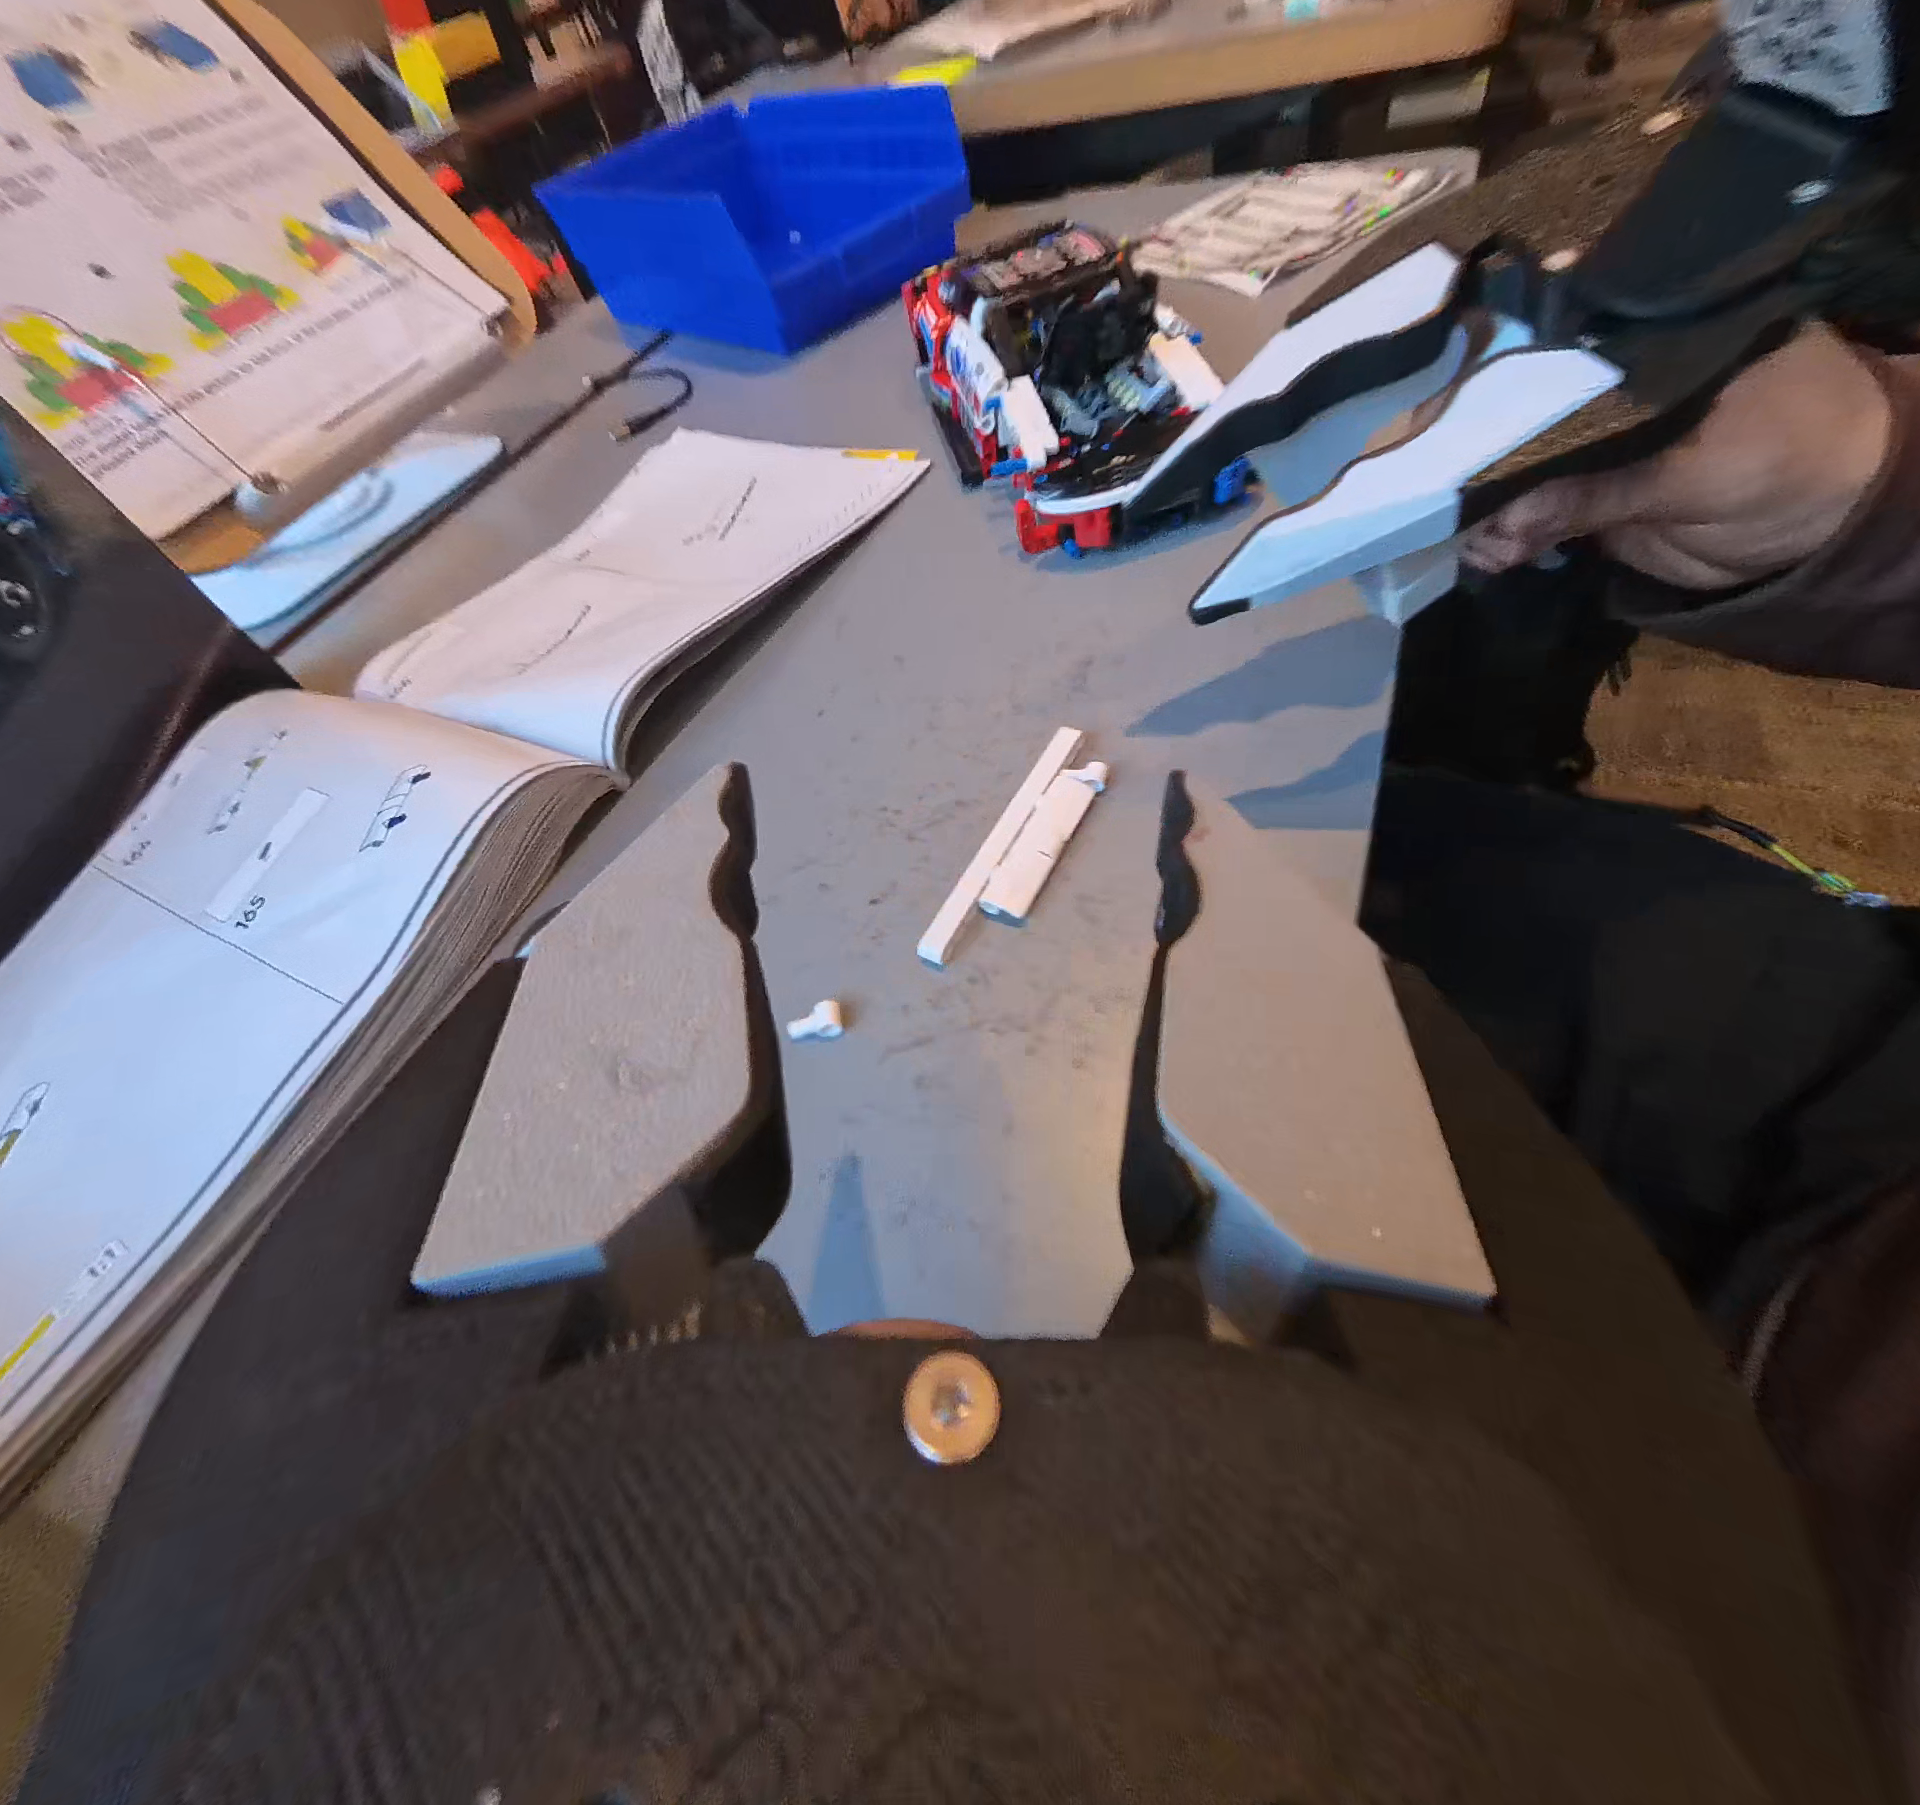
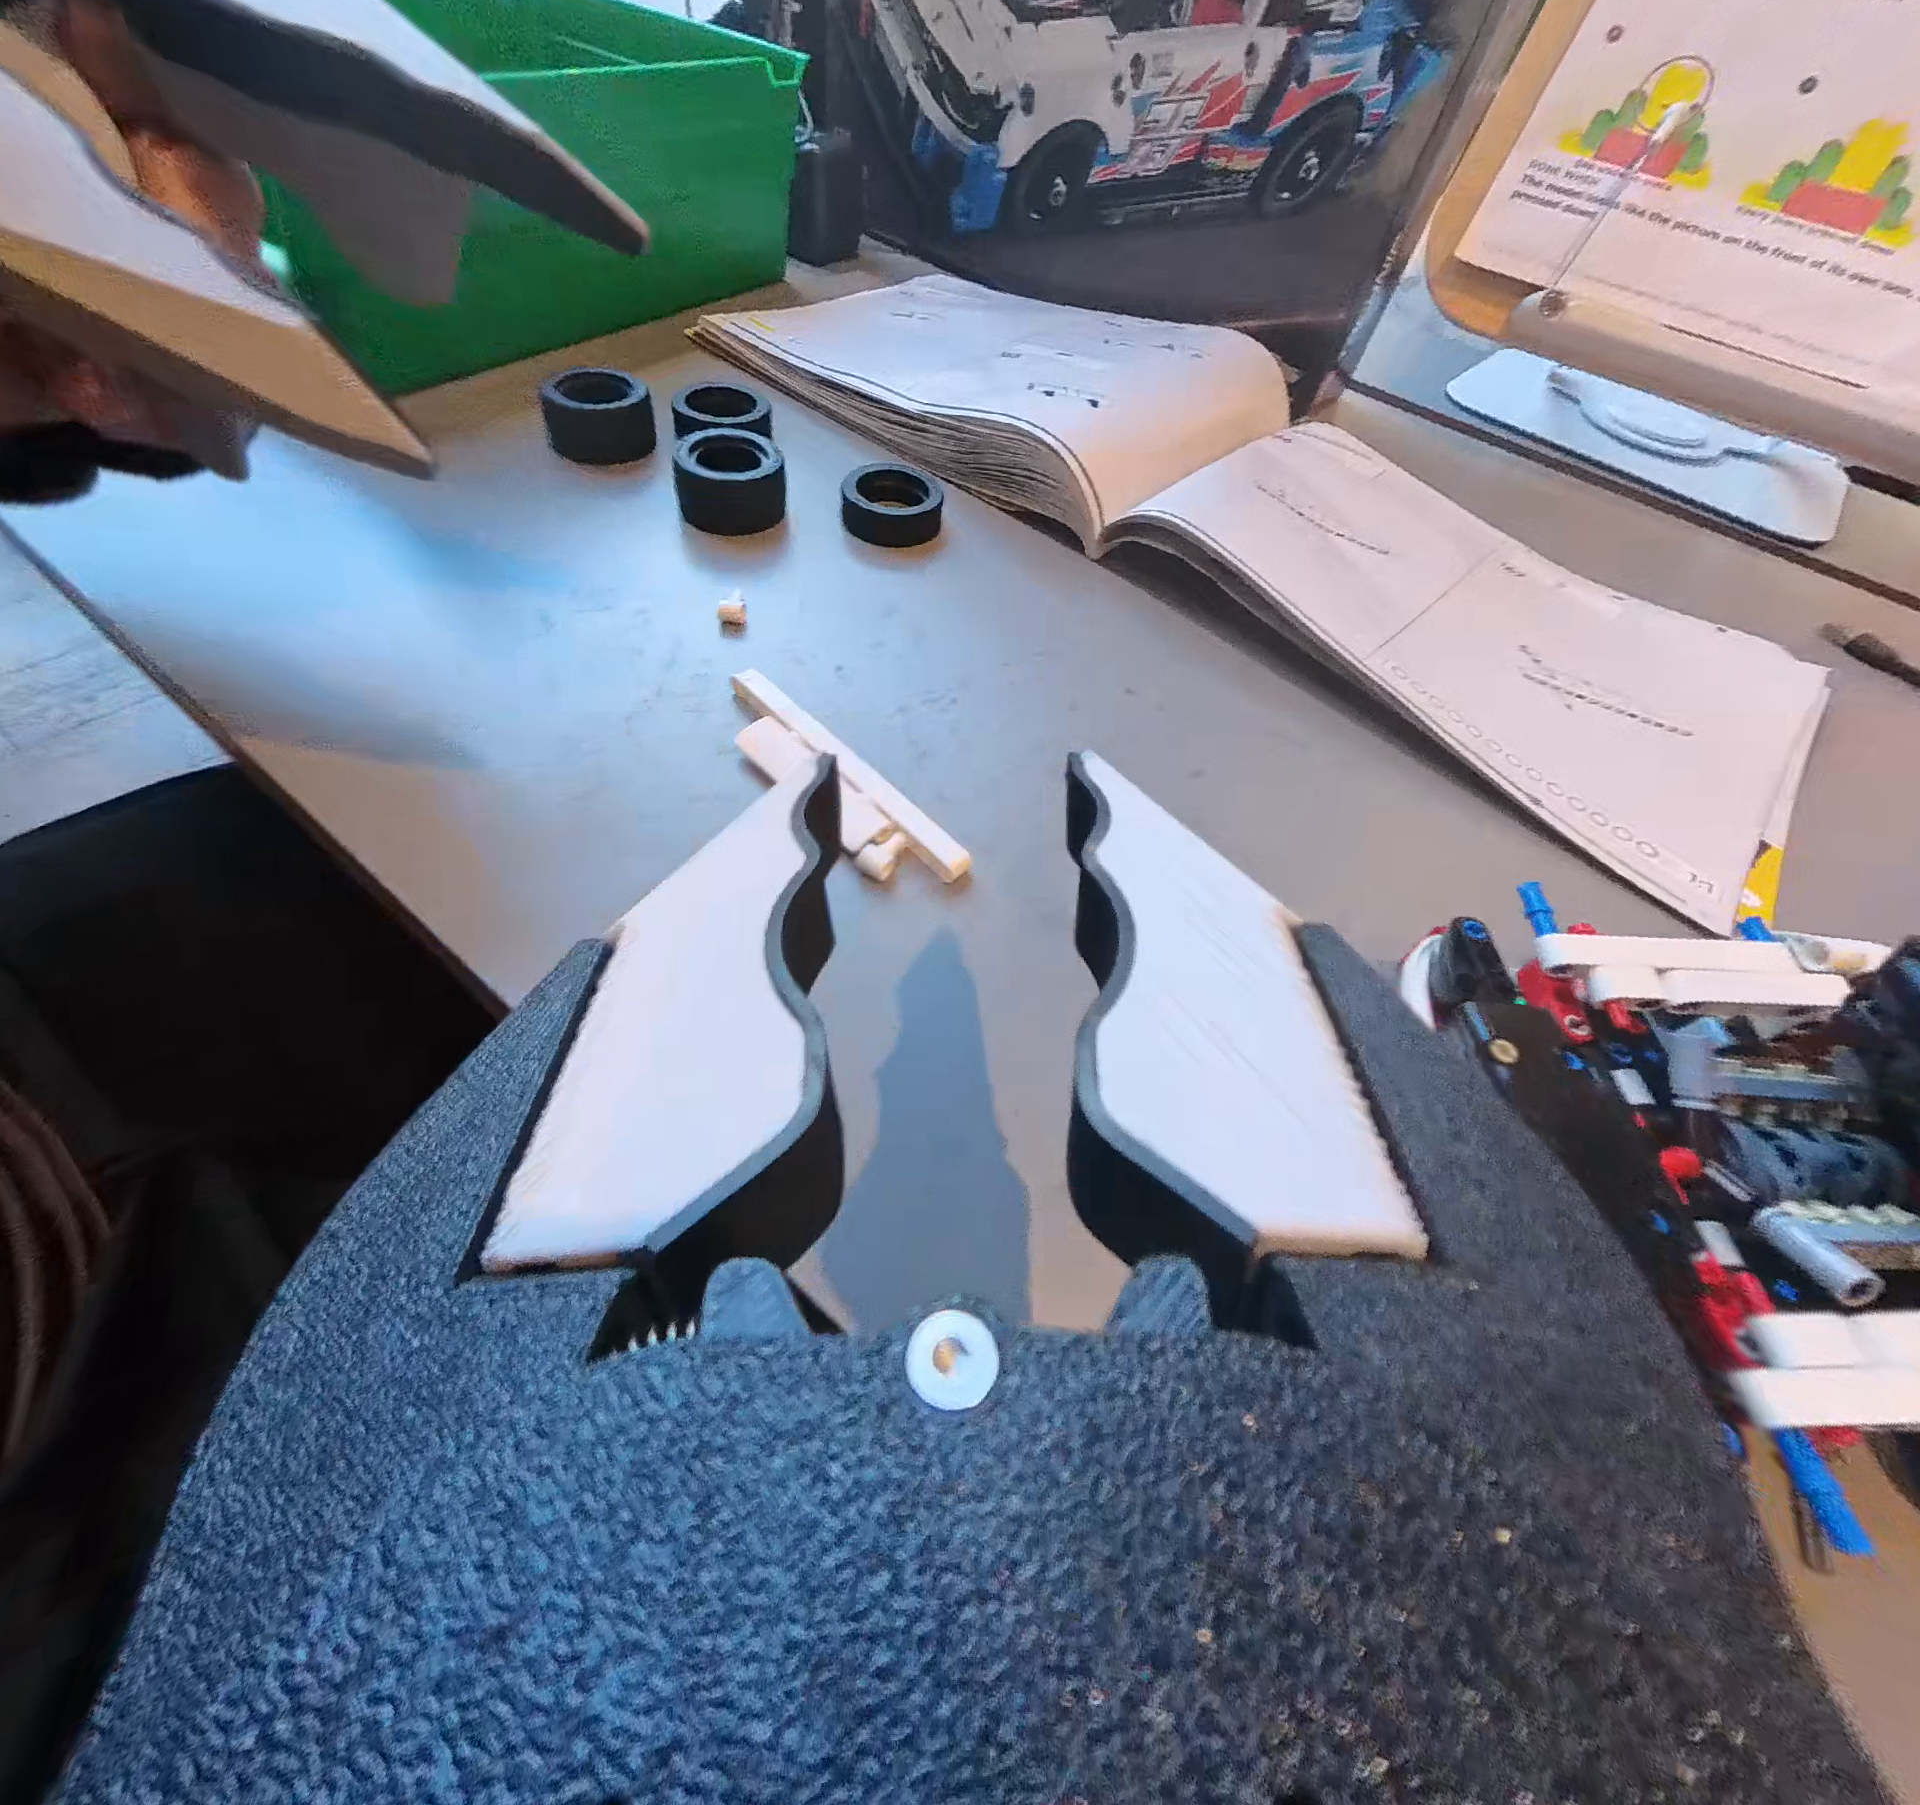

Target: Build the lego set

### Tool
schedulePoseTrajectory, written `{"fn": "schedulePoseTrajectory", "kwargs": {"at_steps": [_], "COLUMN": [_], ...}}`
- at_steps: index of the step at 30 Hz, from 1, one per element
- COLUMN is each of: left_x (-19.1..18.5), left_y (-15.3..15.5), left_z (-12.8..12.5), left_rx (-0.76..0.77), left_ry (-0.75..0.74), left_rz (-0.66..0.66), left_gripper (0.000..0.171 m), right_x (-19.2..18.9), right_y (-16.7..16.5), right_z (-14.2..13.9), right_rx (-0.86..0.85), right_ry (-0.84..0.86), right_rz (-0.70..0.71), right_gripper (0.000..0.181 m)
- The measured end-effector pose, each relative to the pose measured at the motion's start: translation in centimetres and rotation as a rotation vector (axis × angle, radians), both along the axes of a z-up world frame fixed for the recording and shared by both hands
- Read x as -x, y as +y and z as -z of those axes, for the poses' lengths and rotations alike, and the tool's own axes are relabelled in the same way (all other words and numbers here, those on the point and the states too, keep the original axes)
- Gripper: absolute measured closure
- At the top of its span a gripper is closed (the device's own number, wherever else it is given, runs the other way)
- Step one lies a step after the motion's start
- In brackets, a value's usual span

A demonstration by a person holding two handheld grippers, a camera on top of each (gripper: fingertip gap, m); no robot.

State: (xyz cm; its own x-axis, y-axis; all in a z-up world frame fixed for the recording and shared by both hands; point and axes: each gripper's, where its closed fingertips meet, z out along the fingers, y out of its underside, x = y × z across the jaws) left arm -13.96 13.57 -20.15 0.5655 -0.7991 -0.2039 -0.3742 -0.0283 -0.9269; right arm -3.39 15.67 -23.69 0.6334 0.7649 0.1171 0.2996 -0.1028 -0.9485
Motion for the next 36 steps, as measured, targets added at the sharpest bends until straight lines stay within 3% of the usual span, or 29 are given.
{"fn": "schedulePoseTrajectory", "kwargs": {"at_steps": [5,9,14,19,25,30,36], "left_x": [0.7,0.9,1.1,0.3,0.4,0.2,0.2], "left_y": [-3.1,-4.4,-4.3,-4.5,-4.3,-4.8,-5.0], "left_z": [1.0,3.7,3.4,4.9,4.6,4.5,4.0], "left_rx": [-0.125,-0.078,-0.032,0.033,0.088,0.054,0.091], "left_ry": [-0.043,0.018,-0.034,0.046,-0.012,0.001,-0.051], "left_rz": [-0.014,0.024,0.036,0.088,0.104,0.128,0.165], "left_gripper": [0.102,0.107,0.115,0.115,0.117,0.120,0.123], "right_x": [0.1,0.9,1.8,2.4,2.6,2.7,2.8], "right_y": [-0.9,-1.1,-0.1,-0.7,-1.1,-1.2,-1.2], "right_z": [2.1,2.6,2.9,4.1,4.4,4.6,4.4], "right_rx": [-0.026,-0.044,-0.073,0.055,0.246,0.269,0.300], "right_ry": [-0.109,-0.097,-0.094,-0.103,-0.017,-0.020,0.010], "right_rz": [-0.025,-0.084,-0.109,-0.195,-0.271,-0.281,-0.291], "right_gripper": [0.137,0.140,0.146,0.151,0.140,0.135,0.143]}}
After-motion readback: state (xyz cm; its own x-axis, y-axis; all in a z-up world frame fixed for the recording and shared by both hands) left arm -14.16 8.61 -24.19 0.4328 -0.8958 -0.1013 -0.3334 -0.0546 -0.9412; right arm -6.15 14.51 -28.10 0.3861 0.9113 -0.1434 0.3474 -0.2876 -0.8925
